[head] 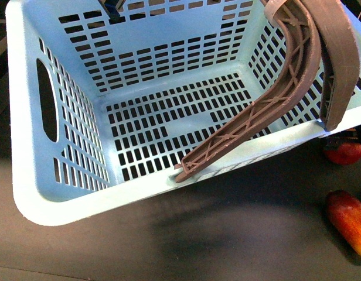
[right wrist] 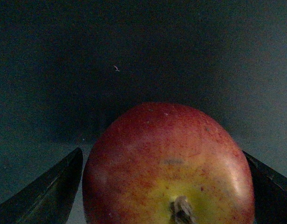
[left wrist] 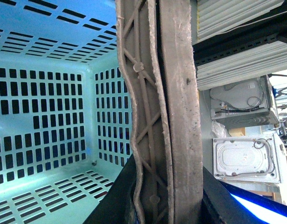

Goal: Pick apple with right arm and hold basket with left

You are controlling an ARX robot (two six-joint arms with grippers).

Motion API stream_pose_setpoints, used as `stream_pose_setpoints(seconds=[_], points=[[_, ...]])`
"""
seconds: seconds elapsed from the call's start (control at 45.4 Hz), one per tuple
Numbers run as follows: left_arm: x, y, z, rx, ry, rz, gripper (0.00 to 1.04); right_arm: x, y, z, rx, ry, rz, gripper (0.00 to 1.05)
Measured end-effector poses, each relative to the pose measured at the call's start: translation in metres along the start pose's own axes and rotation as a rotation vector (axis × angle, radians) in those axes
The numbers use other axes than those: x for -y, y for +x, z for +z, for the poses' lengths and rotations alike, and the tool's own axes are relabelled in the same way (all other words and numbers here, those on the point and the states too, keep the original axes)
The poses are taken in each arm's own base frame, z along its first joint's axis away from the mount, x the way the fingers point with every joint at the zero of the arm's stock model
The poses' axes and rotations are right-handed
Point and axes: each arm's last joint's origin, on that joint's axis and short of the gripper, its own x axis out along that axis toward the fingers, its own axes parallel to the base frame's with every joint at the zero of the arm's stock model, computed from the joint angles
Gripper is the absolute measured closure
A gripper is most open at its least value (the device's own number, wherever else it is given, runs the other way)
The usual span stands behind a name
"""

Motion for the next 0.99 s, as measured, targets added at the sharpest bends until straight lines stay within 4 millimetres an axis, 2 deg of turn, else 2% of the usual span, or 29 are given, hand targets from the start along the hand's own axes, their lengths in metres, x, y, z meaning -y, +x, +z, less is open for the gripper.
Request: stream_pose_setpoints(seconds=[0.11,0.198,0.264,0.44,0.528,0.66,0.726,0.902,0.946,0.99], points=[[0.0,0.0,0.0,0.0,0.0,0.0,0.86,-0.002,0.008,-0.006,-0.022,-0.002,-0.003,0.09],[0.0,0.0,0.0,0.0,0.0,0.0,0.86,-0.003,0.009,-0.008,-0.029,-0.003,-0.002,0.21],[0.0,0.0,0.0,0.0,0.0,0.0,0.86,-0.002,0.008,-0.007,-0.02,-0.003,0.0,0.24],[0.0,0.0,0.0,0.0,0.0,0.0,0.86,-0.001,-0.009,-0.013,0.008,-0.002,0.017,0.24],[0.0,0.0,0.0,0.0,0.0,0.0,0.86,0.004,-0.036,-0.01,0.066,0.0,0.029,0.24],[0.0,0.0,0.0,0.0,0.0,0.0,0.86,0.013,-0.1,0.006,0.215,-0.005,0.054,0.24],[0.0,0.0,0.0,0.0,0.0,0.0,0.86,0.015,-0.123,0.01,0.262,-0.006,0.066,0.24],[0.0,0.0,0.0,0.0,0.0,0.0,0.86,0.019,-0.218,0.027,0.451,-0.026,0.078,0.24],[0.0,0.0,0.0,0.0,0.0,0.0,0.86,0.016,-0.254,0.035,0.537,-0.033,0.086,0.24],[0.0,0.0,0.0,0.0,0.0,0.0,0.86,0.012,-0.273,0.038,0.585,-0.039,0.097,0.24]])
